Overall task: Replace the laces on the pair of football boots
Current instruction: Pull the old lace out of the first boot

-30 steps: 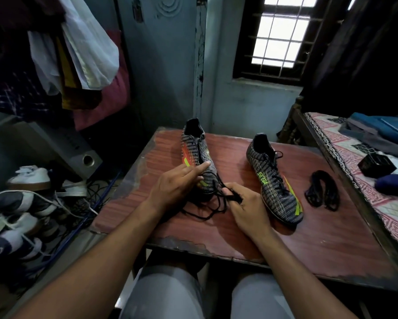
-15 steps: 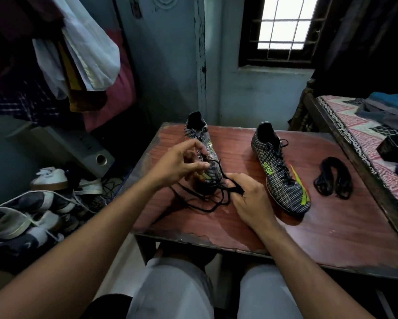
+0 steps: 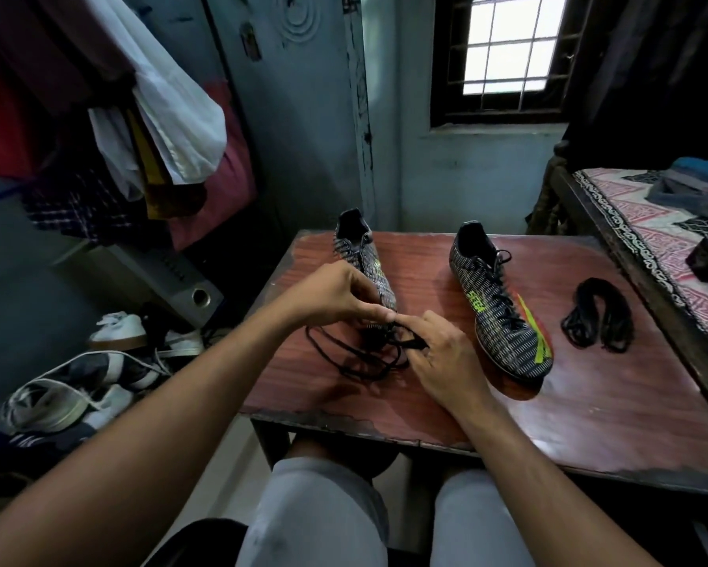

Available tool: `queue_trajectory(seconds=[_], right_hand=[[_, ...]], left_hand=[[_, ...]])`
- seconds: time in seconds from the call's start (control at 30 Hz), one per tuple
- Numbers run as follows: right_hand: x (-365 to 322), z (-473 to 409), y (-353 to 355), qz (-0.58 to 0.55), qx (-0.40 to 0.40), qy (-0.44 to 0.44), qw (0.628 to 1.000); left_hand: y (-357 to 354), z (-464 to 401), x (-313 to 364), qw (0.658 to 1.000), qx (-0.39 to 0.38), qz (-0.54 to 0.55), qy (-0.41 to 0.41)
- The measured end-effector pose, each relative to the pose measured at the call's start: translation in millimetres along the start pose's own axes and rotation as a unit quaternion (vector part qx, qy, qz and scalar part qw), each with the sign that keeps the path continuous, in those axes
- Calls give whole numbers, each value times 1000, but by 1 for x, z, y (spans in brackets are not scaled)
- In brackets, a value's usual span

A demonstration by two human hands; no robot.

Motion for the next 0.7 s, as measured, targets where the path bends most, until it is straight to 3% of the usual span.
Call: queue_trajectory(seconds=[0.2,0.33,0.43,0.57,0.7], right_hand=[[1,1,3,-17,25,0,1000],[7,1,4,-36,10,-14,999],[3,-1,1,-28,-90,-24,995],[-21,-20,16,-134,-206,4,969],[-45,-66,51,-145,-86,-27,985]], left_hand=[[-5,2,10,993,2,115,-3],[22,8,15,990,17,134,27],[59,15,23,997,47,64,22],[102,30,53,987,104,-122,-29],[121,43,95,968,93,-217,-90]])
Point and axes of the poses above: each hand's wrist, its own z-axis away from the middle knuckle, its own y-axis out of the back of the hand, x = y × z, the point moved 6 cm from there along -z, towards the middle knuckle, and after that the axes turned 7 degrees about y, right-handed, at the moved point
